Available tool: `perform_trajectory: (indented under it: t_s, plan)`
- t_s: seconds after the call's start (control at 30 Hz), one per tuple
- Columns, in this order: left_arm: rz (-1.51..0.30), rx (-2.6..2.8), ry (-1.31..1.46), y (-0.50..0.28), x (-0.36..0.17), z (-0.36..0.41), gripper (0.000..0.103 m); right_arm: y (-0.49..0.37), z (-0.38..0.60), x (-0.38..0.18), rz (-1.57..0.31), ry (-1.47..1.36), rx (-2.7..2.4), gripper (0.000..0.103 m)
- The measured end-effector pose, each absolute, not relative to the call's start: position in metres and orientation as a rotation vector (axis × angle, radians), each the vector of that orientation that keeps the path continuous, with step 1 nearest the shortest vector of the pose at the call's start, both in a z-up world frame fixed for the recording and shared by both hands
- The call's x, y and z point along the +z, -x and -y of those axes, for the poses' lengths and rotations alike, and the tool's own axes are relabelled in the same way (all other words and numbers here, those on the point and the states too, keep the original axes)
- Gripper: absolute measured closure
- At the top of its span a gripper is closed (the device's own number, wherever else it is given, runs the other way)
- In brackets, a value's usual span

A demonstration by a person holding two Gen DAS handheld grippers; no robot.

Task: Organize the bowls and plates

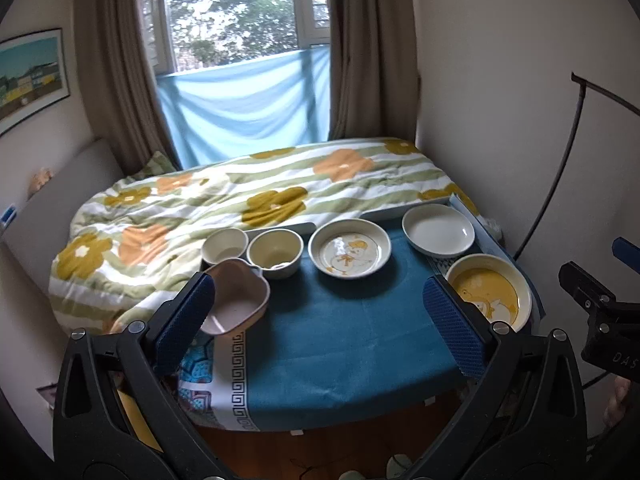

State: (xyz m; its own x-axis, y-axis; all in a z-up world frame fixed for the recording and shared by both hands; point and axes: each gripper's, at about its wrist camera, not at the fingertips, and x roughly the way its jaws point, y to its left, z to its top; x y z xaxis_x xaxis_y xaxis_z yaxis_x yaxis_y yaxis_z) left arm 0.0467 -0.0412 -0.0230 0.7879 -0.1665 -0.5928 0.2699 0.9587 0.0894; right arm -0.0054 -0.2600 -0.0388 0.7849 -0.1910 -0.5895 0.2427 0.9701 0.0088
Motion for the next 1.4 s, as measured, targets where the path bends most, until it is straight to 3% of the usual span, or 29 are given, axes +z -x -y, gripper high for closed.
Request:
perform_trajectory:
  t_s: [0.37,0.6,0.7,0.77,1.0,1.13,1.33,1.4]
  plan:
    - [-0.882,-0.453,-0.229,-0.124,-0.127,0.168,0.001,-0.021,0.374,-0.122,-0.834,-0.240,-0.316,0.001]
    - [-1.068,-0.508,-0.241,-0.169,-0.210,0.235,0.004,-0.053,0.436,-0.199,-0.997,-0.387,-0.232,0.029]
    - [-1.141,-0.519,-0.242,-0.184,-0.239,0.250,0.011,-0.067,0.453,-0.226,-1.050,-0.439,-0.191,0.043]
    - [-1.184,-0.526,-0.240,-0.194,-0.255,0.257,0.024,-0.073,0.461,-0.239,-1.068,-0.459,-0.164,0.046]
    - [-1.298,-0.592,-0.209,-0.213,-0.288,0.272,0.046,-0.085,0.478,-0.263,-1.100,-0.532,-0.105,0.067]
    - [-1.326,-0.622,-0.215,-0.221,-0.295,0.278,0.055,-0.090,0.483,-0.268,-1.097,-0.559,-0.081,0.074]
    - [-1.378,-0.660,-0.197,-0.236,-0.315,0.278,0.079,-0.098,0.489,-0.280,-1.114,-0.594,-0.058,0.088]
    - [-1.391,-0.677,-0.183,-0.238,-0.322,0.277,0.081,-0.099,0.489,-0.282,-1.115,-0.599,-0.055,0.090]
